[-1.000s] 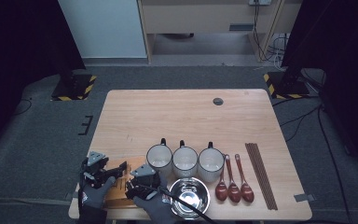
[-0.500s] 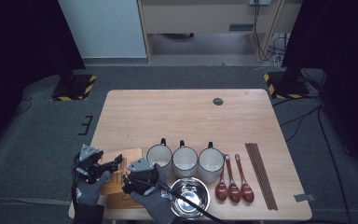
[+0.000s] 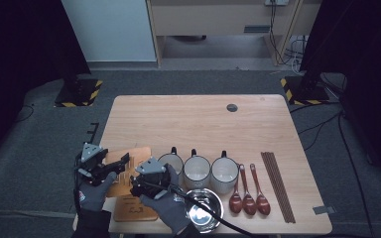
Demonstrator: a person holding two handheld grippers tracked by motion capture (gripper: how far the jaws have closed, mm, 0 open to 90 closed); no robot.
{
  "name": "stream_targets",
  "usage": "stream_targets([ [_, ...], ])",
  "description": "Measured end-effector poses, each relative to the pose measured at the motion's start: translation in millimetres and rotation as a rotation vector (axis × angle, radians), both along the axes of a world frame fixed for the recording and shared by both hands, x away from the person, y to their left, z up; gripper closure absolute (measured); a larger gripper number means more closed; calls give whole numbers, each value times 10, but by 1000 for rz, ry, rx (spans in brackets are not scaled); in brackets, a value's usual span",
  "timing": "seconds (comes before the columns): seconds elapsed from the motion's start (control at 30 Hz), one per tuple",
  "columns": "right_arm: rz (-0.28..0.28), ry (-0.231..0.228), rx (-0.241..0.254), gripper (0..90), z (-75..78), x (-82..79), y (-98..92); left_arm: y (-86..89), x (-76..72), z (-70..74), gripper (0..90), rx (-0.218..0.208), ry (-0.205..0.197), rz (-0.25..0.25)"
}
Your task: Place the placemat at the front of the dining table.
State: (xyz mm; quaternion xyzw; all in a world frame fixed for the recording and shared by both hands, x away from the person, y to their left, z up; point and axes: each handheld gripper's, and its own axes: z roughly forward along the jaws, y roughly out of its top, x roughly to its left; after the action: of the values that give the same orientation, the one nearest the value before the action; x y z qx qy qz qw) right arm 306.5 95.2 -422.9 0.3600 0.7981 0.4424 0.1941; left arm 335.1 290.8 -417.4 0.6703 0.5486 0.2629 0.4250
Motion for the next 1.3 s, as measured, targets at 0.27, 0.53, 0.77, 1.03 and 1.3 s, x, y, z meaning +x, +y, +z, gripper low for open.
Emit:
stream_targets([
  [0.27,-11,-35,9,257,164,76,-112,-128,99,188,171,13,-29,-9],
  [0.53,-25,-50,19,257,275,156,-275,-293,201,307,171,16,-47,-23],
  [0.77,-35,-63,34,258,362,226,-424,-435,287,406,171,19,-63,-35],
  [1.03,-53,-83,38,258,451,290,-589,-607,388,515,171,29,-85,-49],
  [1.3,-73,-97,52,258,526,357,-771,-799,496,621,171,41,-99,-69],
])
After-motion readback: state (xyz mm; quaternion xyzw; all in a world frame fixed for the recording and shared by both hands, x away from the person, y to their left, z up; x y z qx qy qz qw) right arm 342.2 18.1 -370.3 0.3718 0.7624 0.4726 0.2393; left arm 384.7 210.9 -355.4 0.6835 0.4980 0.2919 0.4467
